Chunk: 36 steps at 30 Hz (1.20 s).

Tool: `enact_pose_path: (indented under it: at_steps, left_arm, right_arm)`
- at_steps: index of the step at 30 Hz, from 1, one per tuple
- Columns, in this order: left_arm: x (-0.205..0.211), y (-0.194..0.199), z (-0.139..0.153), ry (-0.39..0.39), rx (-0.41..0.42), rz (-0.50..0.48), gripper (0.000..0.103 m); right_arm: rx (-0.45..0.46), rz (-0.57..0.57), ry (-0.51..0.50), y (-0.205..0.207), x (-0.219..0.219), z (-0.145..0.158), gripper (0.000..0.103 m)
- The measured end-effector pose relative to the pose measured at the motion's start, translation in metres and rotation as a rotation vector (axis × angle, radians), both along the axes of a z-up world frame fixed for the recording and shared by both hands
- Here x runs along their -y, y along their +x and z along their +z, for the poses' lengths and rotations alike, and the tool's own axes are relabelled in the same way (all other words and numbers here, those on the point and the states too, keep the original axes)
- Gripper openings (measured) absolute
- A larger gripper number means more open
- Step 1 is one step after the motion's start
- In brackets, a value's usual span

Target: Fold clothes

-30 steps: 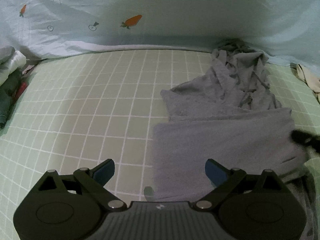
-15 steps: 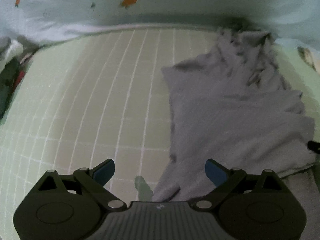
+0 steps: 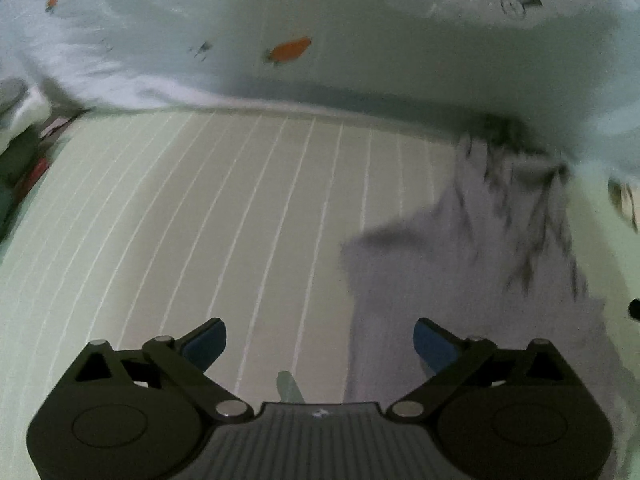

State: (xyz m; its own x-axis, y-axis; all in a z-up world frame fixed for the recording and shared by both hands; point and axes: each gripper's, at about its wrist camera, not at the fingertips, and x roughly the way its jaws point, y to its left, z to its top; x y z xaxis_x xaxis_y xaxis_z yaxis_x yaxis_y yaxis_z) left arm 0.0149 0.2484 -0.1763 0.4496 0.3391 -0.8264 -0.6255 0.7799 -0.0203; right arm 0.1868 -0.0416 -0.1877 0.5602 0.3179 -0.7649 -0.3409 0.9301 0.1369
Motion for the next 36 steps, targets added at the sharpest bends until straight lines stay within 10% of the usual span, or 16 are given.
enact_pose_path:
  at_steps: [18, 29, 36]
  left_arm:
    - [-0.042, 0.222, -0.063, -0.064, 0.013, -0.128, 0.099]
    - [-0.009, 0.217, -0.074, 0.439, -0.193, -0.223, 0.103]
    - [-0.011, 0.159, -0.039, 0.454, -0.131, -0.037, 0.103]
  right_arm:
    - [-0.017, 0.036, -0.021, 0.14, -0.089, -0.055, 0.1]
    - [0.093, 0.015, -0.312, 0.127, -0.081, -0.051, 0.1]
    - [0.234, -0.027, -0.387, 0.083, -0.048, -0.024, 0.1]
